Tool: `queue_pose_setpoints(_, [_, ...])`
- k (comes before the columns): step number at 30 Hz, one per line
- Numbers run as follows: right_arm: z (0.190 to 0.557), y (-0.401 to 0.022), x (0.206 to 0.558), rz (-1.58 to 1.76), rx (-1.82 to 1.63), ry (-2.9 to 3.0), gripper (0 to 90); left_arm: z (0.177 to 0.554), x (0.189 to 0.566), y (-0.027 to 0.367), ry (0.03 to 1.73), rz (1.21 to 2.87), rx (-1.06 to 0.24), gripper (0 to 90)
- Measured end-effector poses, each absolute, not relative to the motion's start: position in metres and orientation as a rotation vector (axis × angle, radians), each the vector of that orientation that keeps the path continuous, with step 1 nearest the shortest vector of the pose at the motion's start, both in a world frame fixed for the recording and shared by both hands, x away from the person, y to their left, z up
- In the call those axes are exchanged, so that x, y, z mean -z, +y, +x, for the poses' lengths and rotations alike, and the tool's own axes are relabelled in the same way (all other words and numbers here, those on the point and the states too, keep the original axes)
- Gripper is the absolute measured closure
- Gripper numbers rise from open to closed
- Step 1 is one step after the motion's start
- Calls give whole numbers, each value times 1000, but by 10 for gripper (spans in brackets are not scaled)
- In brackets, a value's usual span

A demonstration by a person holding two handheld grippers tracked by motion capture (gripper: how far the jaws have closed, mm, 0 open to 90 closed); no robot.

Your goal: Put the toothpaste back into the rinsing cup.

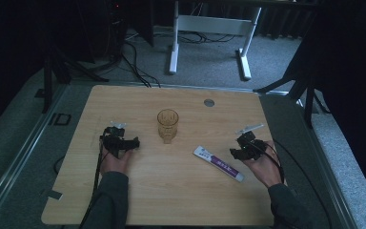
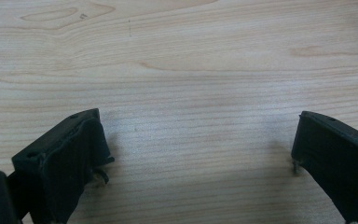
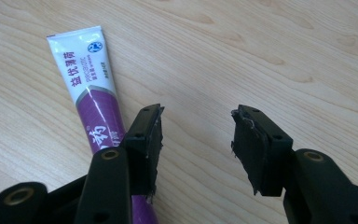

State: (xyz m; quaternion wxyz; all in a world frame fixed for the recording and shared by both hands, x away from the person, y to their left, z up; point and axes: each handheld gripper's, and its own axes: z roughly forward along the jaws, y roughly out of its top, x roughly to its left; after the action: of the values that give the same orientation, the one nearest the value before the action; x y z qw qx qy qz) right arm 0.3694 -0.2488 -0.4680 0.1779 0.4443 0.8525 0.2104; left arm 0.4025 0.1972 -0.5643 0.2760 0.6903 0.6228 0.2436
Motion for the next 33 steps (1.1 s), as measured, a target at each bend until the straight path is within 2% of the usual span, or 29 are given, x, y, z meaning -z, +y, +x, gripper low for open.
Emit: queue_pose_setpoints(33, [375, -223, 472, 1202, -509, 2593, 539, 402, 564, 197, 1673, 1855, -655, 21])
